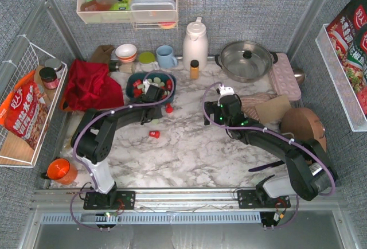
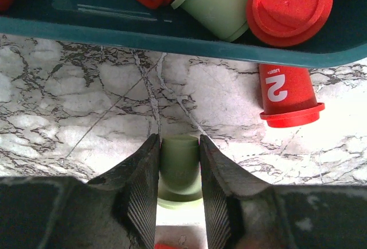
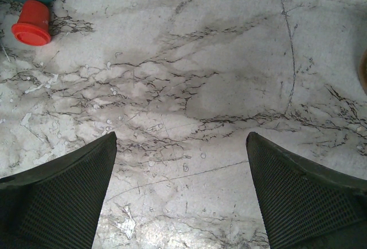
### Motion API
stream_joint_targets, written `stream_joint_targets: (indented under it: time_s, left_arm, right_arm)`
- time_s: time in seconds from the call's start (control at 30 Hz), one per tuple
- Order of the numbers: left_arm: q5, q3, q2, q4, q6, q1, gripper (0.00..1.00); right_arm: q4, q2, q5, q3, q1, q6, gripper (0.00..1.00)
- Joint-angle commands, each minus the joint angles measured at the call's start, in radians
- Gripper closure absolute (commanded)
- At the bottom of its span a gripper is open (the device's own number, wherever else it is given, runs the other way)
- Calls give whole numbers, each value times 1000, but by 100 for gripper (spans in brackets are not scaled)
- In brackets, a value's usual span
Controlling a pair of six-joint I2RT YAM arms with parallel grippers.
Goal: Mix the coffee capsules in the storage basket
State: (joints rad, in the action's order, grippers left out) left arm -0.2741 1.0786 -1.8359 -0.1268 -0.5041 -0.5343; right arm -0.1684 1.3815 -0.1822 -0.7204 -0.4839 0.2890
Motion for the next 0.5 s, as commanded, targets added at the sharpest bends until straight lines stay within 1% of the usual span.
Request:
stream_joint_targets:
  time_s: [0.0, 0.17, 0.27, 0.33, 0.4, 0.47]
  left_arm:
    - [17, 16, 0, -38, 18, 1, 70]
    - [14, 34, 120, 18, 32, 0, 72]
    - [13, 61, 198, 72, 53, 0, 72]
    - [-5, 91, 221, 127, 80, 0, 72]
    - [-29, 126, 216, 174, 124, 4, 65]
    - [-59, 178, 175, 186, 157, 18, 58]
  right_arm:
    - [-14, -5, -10, -7, 0, -3, 1]
    - [-12, -4, -13, -7, -1, -5, 1]
    - [-13, -1, -13, -7, -1, -5, 1]
    - [-13, 0, -13, -7, -1, -5, 1]
    - [-13, 2, -13, -7, -1, -5, 1]
    - [-13, 2, -15, -8, -1, -6, 1]
